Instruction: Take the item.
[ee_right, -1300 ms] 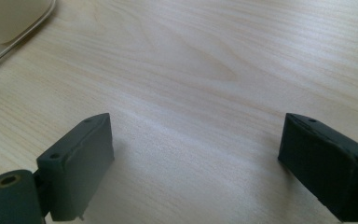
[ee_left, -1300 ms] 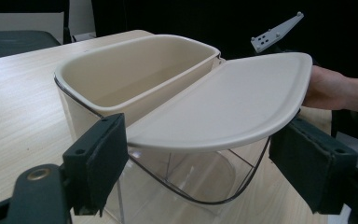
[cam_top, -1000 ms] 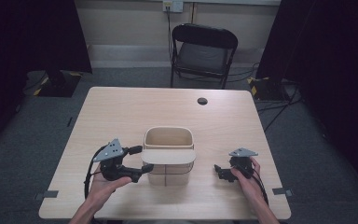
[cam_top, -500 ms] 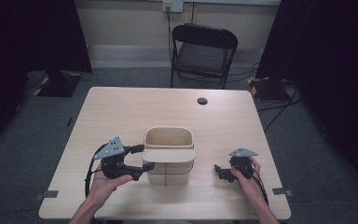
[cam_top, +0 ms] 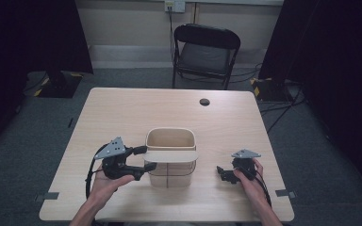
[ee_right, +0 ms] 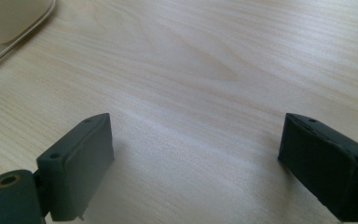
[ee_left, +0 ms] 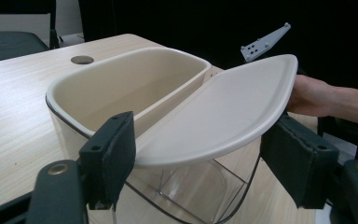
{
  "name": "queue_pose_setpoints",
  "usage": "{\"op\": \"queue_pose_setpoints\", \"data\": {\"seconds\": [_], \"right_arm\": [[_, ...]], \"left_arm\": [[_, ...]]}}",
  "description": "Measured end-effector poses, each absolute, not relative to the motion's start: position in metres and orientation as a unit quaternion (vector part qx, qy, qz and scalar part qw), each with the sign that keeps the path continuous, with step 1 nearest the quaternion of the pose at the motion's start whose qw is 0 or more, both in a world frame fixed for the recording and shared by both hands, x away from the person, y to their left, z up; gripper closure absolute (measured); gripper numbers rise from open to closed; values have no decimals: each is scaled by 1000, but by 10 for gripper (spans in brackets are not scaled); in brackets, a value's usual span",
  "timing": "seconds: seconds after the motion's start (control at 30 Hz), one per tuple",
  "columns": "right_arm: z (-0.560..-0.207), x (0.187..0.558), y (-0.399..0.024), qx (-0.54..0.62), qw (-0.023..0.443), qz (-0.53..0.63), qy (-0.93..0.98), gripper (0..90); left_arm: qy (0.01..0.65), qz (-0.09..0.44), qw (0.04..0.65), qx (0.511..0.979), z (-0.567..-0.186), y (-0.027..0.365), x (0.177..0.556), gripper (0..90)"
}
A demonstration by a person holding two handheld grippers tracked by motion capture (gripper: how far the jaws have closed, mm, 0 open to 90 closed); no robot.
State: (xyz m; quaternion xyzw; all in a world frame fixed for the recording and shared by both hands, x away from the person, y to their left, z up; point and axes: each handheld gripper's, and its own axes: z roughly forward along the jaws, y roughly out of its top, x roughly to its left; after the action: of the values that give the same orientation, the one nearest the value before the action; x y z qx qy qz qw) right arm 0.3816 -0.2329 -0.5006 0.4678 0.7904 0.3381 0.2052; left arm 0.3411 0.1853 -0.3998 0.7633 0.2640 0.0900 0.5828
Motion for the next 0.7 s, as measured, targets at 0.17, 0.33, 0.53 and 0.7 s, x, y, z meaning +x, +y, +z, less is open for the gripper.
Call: {"op": "queue_pose_setpoints", "data": {"seconds": [0.17,0.33,0.53,0.7], "right_arm": [[-501,382,-233,468,205,338,790,93],[-501,382,-233,468,205,338,790,93],[-501,382,-233,468,205,338,791,93],[-501,382,-233,467,205,338,791,93]], "left_arm": [[260,89,582,766,-398,185,342,317],[261,86,582,765,-398,185,344,324],[265,86,580,766,-396,183,347,312],[263,80,581,766,-394,182,349,327]]}}
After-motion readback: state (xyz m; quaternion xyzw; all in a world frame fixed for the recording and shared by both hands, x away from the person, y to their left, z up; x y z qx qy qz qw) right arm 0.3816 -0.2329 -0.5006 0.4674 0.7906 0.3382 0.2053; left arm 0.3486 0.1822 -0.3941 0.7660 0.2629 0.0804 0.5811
